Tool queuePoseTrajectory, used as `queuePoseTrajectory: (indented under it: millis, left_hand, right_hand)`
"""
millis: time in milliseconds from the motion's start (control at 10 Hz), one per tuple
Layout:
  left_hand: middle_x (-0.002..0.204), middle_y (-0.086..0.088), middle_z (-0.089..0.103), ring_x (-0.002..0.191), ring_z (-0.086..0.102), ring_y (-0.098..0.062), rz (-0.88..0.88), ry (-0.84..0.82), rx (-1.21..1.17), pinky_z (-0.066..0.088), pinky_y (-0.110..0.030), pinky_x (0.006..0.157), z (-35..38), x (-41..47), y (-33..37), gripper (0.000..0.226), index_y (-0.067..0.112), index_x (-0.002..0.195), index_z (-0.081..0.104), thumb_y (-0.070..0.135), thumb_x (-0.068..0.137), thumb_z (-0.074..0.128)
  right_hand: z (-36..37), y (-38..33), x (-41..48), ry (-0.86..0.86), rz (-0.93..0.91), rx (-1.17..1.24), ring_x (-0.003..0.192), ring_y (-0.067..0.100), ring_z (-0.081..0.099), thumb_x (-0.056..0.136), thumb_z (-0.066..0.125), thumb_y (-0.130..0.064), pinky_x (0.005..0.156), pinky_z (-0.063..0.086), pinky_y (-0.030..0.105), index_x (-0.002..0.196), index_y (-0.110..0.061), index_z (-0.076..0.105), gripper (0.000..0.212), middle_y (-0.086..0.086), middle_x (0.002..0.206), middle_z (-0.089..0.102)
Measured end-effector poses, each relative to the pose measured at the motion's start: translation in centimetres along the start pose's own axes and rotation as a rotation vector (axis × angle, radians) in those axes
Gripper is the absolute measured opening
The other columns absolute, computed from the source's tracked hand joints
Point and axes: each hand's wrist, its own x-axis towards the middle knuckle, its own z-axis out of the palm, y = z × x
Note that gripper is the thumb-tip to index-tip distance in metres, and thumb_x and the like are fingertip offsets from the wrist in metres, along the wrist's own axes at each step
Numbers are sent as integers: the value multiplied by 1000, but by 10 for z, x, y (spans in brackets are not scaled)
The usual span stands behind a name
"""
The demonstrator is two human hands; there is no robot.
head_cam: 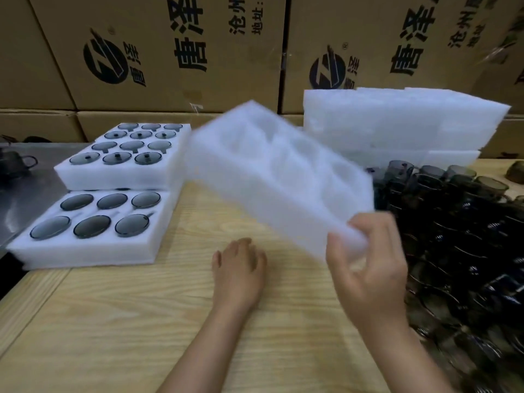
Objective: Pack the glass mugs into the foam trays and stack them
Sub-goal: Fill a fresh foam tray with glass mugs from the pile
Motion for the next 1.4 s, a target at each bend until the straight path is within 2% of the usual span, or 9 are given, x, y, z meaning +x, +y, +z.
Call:
queuePoseTrajectory:
  millis: [100,200,300,500,700,900,1100,1200,1400]
  left_hand:
    - [146,-29,34,140,31,-33,-249,84,-502,15,-32,114,-13,-7,7,110,-5,137,40,4,39,91]
    - [150,-32,22,144,19,-31,-458,74,-751,9,-22,111,-18,-16,-22,52,-3,143,22,17,103,-2]
    - [111,-17,59,121,49,-36,-722,56,-1246,44,-29,101,-29,6,-15,26,18,120,52,20,104,31]
    - [117,-6,66,106,64,-23,-532,70,-1568,51,-39,86,-40,6,-26,39,17,132,54,26,94,54]
    - [102,9,71,86,69,-2,-272,-18,-1195,53,-17,67,-41,-11,-27,40,14,120,58,-7,87,56]
    - [102,7,70,91,67,-5,-231,-104,-1051,52,-19,69,-48,-28,-35,51,21,113,61,7,65,66]
    - [91,4,67,76,65,-5,-229,-129,-1028,51,-19,59,-52,-43,-31,51,20,106,63,8,57,56]
    - [95,1,66,79,64,-9,-230,-123,-1048,51,-22,63,-53,-49,-28,50,20,106,63,8,57,56]
    - [99,-1,66,79,65,-7,-185,-124,-1073,52,-18,63,-52,-47,-27,40,18,110,62,-5,78,62]
  right_hand:
    - [-19,18,-49,-168,-26,32,81,17,48,95,45,-39,78,39,22,79,1,57,44,2,85,50]
    - [-27,38,-68,-232,61,105,76,17,49,95,42,-36,70,40,31,75,-5,54,39,2,79,51]
    - [-25,49,-66,-248,163,146,70,17,47,89,42,-27,64,39,36,71,-8,51,28,2,72,50]
    - [-27,52,-65,-383,179,165,61,20,46,79,46,-26,58,36,33,61,-9,47,25,-3,62,47]
    - [-40,50,-60,-474,392,270,52,8,40,70,44,-35,52,28,22,47,-12,47,33,-1,47,45]
    - [-55,34,-61,-622,477,46,45,9,40,77,45,-38,50,32,25,45,-16,44,39,-4,42,44]
    - [-72,11,-75,-574,208,-239,56,17,35,84,40,-36,50,28,27,54,-24,28,35,-14,47,27]
    - [-88,9,-76,-539,-18,-272,61,19,55,88,44,-31,59,41,25,68,-20,66,32,-14,75,66]
    - [-140,34,-70,-87,-143,-496,75,27,57,90,57,-16,77,44,33,106,-6,71,24,7,110,68]
